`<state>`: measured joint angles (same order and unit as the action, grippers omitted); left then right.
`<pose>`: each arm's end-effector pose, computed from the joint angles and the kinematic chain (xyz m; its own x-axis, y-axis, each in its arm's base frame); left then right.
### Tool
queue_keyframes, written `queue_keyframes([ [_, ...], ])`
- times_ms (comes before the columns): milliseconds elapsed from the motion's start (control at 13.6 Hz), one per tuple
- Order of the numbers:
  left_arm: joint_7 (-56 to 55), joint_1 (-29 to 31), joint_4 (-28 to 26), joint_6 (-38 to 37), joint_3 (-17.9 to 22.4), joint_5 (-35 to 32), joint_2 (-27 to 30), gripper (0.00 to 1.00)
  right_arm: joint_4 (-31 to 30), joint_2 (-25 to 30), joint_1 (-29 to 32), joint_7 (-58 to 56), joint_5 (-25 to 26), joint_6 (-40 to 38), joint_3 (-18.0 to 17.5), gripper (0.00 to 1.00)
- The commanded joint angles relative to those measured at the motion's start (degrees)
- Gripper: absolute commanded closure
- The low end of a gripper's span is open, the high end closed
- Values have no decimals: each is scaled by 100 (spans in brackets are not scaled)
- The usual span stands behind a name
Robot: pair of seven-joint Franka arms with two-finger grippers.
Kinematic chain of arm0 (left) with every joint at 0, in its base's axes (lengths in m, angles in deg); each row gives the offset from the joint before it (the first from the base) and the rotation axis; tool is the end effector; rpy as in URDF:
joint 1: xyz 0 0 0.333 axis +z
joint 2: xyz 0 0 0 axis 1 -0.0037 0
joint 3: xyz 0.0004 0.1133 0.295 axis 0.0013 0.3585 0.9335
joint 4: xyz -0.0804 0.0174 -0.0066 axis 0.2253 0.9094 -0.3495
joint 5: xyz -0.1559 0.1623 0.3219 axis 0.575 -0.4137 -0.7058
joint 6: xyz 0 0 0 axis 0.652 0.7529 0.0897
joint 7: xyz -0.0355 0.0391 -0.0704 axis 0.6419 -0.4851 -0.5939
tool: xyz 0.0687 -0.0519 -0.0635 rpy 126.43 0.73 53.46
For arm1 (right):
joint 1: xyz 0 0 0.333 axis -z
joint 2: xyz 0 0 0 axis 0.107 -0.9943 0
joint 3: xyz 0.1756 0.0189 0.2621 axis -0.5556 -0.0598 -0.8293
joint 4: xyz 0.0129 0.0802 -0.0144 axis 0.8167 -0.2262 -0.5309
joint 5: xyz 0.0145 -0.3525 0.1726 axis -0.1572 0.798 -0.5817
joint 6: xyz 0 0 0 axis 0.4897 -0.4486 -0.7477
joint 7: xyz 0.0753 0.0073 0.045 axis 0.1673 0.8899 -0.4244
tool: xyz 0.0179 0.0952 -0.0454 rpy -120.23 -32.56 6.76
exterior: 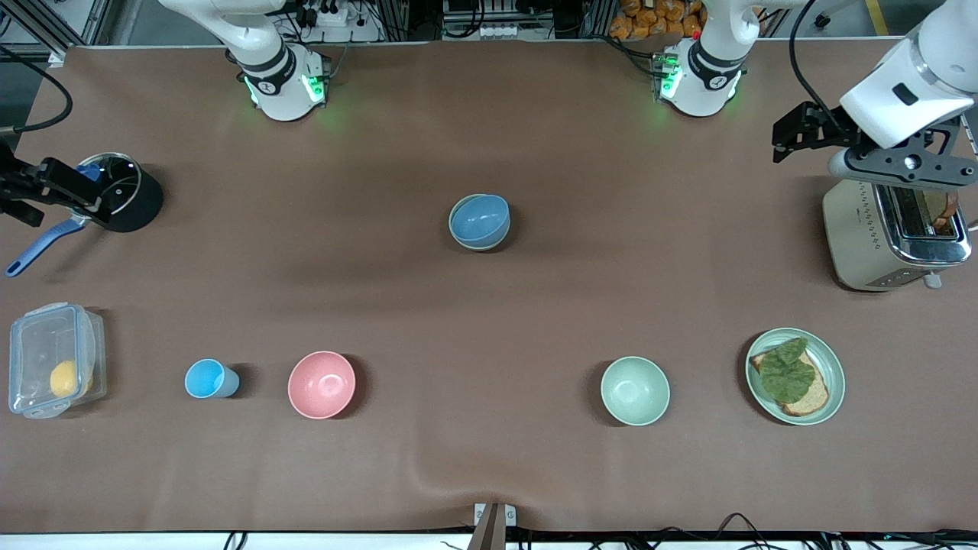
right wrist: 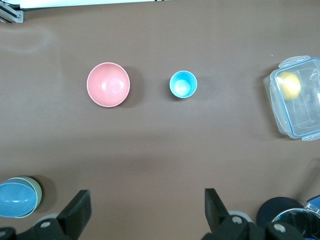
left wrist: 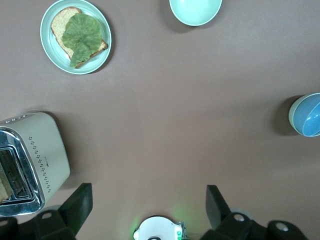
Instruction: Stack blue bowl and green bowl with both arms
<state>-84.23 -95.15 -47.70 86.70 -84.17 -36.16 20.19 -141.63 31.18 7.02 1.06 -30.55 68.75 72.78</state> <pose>0.5244 -0.1158 0.6486 0.9752 -0.1889 -0.1150 -0.1890 -0.9819 0.0107 0.5707 -0.0098 0.6547 0.9970 -0.0140 0.0766 -0.0082 -0.9971 -0.0758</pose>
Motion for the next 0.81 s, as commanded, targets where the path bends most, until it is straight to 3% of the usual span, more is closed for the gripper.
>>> queue_keyframes([
  [0, -75, 114, 27, -12, -40, -130, -76, 0, -119, 122, 0, -61, 123, 6, -36, 0],
  [294, -145, 282, -17, -12, 109, -130, -120, 0, -119, 130, -193, -114, 526, -11, -36, 0],
  [440, -145, 63, -35, 23, 417, -148, -94, 0, -119, 131, -202, -105, 536, -55, -36, 0],
  [734, -136, 158, -35, 137, 400, -95, -146, 0, -119, 131, -185, -87, 536, -108, -27, 0],
])
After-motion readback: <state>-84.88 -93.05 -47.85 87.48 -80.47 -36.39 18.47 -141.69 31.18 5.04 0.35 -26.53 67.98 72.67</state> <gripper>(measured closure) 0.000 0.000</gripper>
